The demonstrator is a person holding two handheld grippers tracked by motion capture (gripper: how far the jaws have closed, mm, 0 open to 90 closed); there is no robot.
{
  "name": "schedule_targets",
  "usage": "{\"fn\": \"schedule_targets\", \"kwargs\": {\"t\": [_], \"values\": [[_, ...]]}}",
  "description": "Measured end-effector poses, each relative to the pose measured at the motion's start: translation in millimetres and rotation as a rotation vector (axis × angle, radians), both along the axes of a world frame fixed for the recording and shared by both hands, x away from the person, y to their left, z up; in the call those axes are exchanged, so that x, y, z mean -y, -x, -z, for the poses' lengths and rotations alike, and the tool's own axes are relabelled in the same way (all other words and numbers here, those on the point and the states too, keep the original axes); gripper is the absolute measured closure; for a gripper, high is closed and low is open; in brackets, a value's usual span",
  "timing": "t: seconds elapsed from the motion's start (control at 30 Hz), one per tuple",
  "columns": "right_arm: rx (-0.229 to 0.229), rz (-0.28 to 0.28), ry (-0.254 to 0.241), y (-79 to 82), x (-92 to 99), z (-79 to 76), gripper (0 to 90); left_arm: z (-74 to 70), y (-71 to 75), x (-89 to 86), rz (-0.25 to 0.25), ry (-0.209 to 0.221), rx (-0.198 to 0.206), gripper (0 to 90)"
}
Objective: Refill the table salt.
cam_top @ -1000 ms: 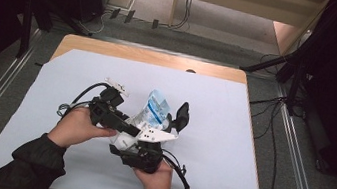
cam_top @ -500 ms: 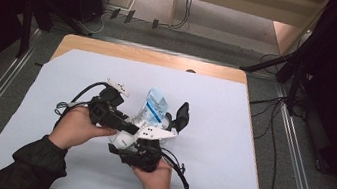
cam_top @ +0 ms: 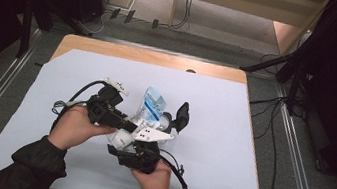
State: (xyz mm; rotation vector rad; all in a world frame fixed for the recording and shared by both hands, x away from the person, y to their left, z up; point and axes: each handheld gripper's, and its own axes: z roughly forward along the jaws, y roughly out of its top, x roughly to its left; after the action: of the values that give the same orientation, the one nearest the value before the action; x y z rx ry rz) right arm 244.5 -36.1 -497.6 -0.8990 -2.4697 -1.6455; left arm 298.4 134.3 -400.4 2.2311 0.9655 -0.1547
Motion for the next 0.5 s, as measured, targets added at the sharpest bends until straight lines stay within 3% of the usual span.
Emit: {"fn": "schedule_targets", "kwargs": {"t": [0.1, 0.23, 0.5], "values": [[0.007, 0.032, 0.023, 1.5, -0.6, -0.9, 52.8, -0.5, 1.8, 3.1, -0.013, -0.021, 0.015, 68.4], [-0.023, 0.025, 0.006, 0.1, 1.4, -1.5, 55.4, -0.9, 2.8, 5.3, -0.023, -0.013, 0.012, 68.3], [-0.045, -0.002, -0.049, -1.2, 4.0, -1.5, 60.2, -1.1, 0.3, 1.4, -0.013, 0.074, -0.028, 65.7]]}}
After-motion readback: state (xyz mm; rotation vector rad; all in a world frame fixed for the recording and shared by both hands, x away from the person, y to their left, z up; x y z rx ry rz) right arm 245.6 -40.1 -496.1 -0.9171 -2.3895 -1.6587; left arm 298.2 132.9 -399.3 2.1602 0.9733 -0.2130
